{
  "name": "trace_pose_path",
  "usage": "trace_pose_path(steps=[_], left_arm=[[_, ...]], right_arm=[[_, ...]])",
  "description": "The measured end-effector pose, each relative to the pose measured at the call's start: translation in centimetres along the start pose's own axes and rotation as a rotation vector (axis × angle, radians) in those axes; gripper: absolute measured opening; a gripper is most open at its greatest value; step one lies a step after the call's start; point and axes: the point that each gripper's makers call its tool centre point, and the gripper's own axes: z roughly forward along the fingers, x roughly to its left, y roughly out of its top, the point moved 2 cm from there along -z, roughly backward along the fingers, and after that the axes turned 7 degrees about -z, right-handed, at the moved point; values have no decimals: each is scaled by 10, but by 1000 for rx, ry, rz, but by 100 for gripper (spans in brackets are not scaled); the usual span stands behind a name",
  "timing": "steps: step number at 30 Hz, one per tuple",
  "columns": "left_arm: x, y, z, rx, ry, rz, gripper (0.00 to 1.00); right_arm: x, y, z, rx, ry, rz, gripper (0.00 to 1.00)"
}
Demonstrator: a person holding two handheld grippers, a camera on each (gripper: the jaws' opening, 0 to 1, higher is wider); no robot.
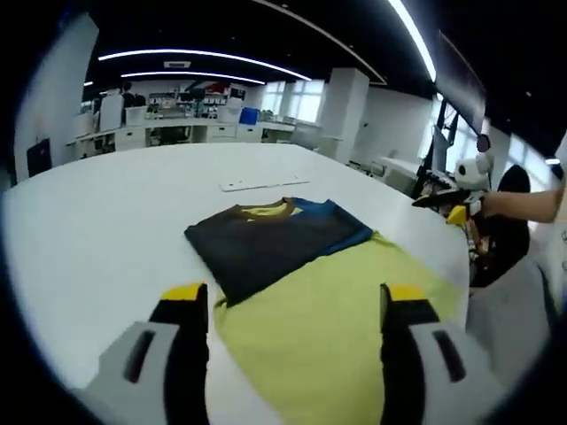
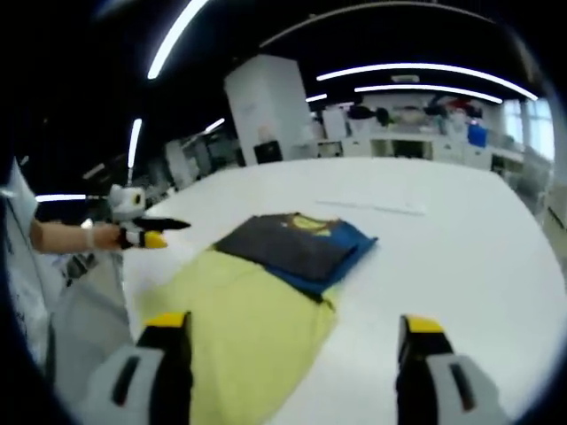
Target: Fold the garment on the visible template until the final outline fits inside the template.
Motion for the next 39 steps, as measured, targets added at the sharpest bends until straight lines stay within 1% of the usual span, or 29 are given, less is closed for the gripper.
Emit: trace_pose_path(steps=[5, 7, 10, 13, 14, 15, 16, 17, 18, 19, 20, 23, 24, 25, 27, 29, 31, 32, 33, 34, 35, 36, 39], left_arm=[[-2, -8, -11, 21, 0, 11, 76], [2, -9, -15, 24, -3, 4, 76], [-3, -17, -20, 41, -15, 8, 73], [-7, -31, -28, 83, -46, -5, 71], [-10, -34, -31, 88, -49, 3, 70], [-12, -41, -36, 112, -47, 29, 69], [-12, -44, -37, 119, -45, 33, 67], [-11, -52, -42, 148, -37, 36, 64], [-14, -55, -45, 148, -39, 28, 62], [-15, -60, -50, 153, -35, -6, 58], [-12, -64, -54, 153, -28, -30, 56], [-9, -75, -65, 162, -7, -36, 53], [-3, -79, -67, 166, -7, -41, 52], [-2, -82, -70, 169, -9, -52, 51], [-3, -86, -74, 174, -8, -67, 51], [-3, -91, -78, 187, -8, -72, 49], [4, -97, -82, 202, -9, -76, 47], [3, -100, -84, 218, -9, -82, 46], [2, -102, -85, 222, -11, -78, 45], [8, -107, -88, 240, -12, -80, 44], [11, -109, -89, 244, -14, -84, 43], [15, -113, -91, 250, -20, -86, 41], [18, -121, -92, 273, -25, -99, 33]], right_arm=[[1, -6, -5, 15, -7, 1, 97], [4, -9, -8, 19, -8, 2, 97], [8, -15, -11, 38, -6, -6, 95], [15, -23, -17, 55, 5, 0, 87], [17, -28, -19, 62, 7, 1, 84], [19, -31, -20, 70, 1, -2, 83], [21, -35, -22, 79, -2, -7, 82], [22, -43, -23, 101, 4, -2, 79], [24, -51, -25, 125, 15, 12, 74], [31, -60, -26, 151, 47, 37, 68], [33, -66, -27, 154, 44, 38, 64], [40, -76, -30, 159, 42, 55, 64], [43, -80, -31, 162, 46, 74, 63], [44, -83, -32, 165, 50, 81, 61], [49, -89, -34, 171, 61, 85, 55], [51, -96, -36, 192, 62, 102, 54], [56, -100, -39, 198, 67, 110, 52], [59, -101, -39, 203, 73, 115, 51], [61, -102, -40, 203, 75, 117, 51], [62, -103, -41, 206, 78, 117, 50], [65, -106, -41, 214, 87, 122, 49], [67, -107, -42, 220, 94, 126, 48], [71, -113, -42, 236, 107, 139, 44]])
